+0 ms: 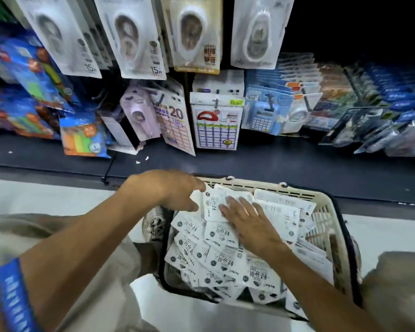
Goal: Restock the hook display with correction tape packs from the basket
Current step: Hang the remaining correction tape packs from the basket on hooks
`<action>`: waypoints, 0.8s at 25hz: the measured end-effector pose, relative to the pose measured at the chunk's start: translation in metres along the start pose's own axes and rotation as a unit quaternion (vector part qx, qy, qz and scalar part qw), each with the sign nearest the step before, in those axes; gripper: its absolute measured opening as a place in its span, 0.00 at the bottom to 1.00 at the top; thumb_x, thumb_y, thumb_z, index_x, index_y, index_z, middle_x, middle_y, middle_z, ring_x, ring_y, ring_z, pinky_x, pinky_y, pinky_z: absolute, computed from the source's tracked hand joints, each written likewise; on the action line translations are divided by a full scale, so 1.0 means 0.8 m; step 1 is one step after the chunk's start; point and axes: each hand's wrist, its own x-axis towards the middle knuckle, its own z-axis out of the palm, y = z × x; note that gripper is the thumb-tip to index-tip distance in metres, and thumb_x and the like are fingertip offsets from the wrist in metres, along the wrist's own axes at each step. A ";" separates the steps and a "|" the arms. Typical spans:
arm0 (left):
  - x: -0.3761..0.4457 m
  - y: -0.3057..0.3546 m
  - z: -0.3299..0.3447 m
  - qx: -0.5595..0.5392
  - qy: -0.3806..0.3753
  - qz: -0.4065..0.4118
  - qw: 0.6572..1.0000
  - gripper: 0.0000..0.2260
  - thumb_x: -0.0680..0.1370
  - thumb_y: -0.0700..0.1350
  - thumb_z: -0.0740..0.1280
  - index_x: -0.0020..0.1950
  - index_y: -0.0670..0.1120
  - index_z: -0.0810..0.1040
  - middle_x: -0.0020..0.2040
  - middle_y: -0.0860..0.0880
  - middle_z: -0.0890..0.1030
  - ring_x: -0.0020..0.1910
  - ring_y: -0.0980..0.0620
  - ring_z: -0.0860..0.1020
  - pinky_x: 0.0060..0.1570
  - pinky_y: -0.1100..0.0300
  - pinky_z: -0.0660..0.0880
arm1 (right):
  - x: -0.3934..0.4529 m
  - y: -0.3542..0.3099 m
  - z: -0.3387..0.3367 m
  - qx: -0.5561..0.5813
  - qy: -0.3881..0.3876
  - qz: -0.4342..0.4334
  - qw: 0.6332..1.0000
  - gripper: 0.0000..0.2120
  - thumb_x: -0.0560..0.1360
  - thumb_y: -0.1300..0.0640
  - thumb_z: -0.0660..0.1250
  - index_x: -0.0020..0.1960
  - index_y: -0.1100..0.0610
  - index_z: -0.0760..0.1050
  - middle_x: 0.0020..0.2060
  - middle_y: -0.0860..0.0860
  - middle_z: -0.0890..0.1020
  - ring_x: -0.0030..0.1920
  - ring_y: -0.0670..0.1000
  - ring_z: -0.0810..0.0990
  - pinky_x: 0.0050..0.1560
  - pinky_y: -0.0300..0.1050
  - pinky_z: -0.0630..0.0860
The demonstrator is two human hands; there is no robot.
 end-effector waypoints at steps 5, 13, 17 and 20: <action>0.005 0.002 0.005 -0.025 -0.008 0.010 1.000 0.25 0.81 0.58 0.63 0.77 0.60 0.62 0.74 0.54 0.71 0.71 0.49 0.70 0.57 0.57 0.66 | 0.036 -0.023 0.008 -0.020 0.016 -0.085 0.996 0.43 0.79 0.50 0.63 0.81 0.48 0.35 0.82 0.50 0.42 0.82 0.60 0.45 0.78 0.60 0.45; 0.004 -0.033 0.012 -0.031 -0.029 -0.018 0.999 0.25 0.81 0.57 0.63 0.77 0.59 0.62 0.76 0.54 0.69 0.73 0.50 0.69 0.61 0.57 0.65 | 0.070 -0.047 -0.001 0.029 0.066 -0.065 0.995 0.44 0.75 0.59 0.70 0.82 0.44 0.47 0.81 0.46 0.57 0.80 0.57 0.58 0.79 0.56 0.51; 0.006 -0.049 -0.012 -0.068 0.054 -0.023 0.996 0.27 0.80 0.56 0.65 0.79 0.56 0.62 0.77 0.51 0.68 0.75 0.48 0.67 0.71 0.56 0.65 | 0.063 0.003 -0.088 0.355 0.014 0.072 0.932 0.19 0.76 0.44 0.72 0.66 0.41 0.76 0.54 0.40 0.83 0.56 0.49 0.82 0.55 0.45 0.77; 0.007 -0.060 -0.032 -0.246 0.219 -0.024 0.944 0.38 0.75 0.59 0.72 0.81 0.53 0.58 0.78 0.49 0.67 0.76 0.49 0.66 0.72 0.57 0.63 | 0.046 0.039 -0.152 0.589 -0.019 0.154 0.793 0.18 0.72 0.51 0.78 0.59 0.50 0.77 0.54 0.48 0.85 0.55 0.50 0.84 0.56 0.49 0.79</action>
